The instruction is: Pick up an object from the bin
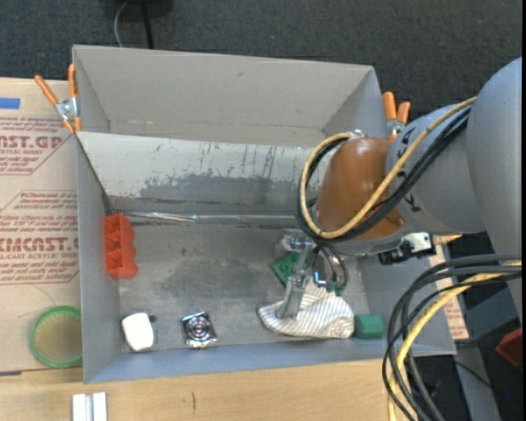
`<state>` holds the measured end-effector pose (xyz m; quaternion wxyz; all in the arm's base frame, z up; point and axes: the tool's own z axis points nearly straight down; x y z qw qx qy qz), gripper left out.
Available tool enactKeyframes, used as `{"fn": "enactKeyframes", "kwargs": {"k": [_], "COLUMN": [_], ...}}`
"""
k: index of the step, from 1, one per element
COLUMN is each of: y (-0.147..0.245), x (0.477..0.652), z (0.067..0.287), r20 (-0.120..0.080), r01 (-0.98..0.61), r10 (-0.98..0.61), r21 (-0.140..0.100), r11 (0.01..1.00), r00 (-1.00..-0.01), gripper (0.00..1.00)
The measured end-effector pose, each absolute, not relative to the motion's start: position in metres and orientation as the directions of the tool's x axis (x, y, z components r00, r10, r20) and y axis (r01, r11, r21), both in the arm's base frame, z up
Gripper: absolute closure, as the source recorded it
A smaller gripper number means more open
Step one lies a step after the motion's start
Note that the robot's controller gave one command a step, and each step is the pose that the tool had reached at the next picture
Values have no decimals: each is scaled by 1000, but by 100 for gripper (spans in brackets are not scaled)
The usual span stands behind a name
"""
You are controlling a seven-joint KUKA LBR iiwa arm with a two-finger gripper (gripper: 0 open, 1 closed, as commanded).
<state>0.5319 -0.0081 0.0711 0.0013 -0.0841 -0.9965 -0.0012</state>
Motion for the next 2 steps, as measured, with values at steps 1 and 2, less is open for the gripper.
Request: {"fn": "enactKeyframes", "kwargs": {"k": [1, 2], "y": [-21, -53], "x": [524, 509], "z": [70, 76], "r20": [-2, 3], "r01": [271, 289], "r10": [271, 289], "r21": [6, 4], "r11": [962, 957], "r00": [-962, -957], "gripper": [0, 0]}}
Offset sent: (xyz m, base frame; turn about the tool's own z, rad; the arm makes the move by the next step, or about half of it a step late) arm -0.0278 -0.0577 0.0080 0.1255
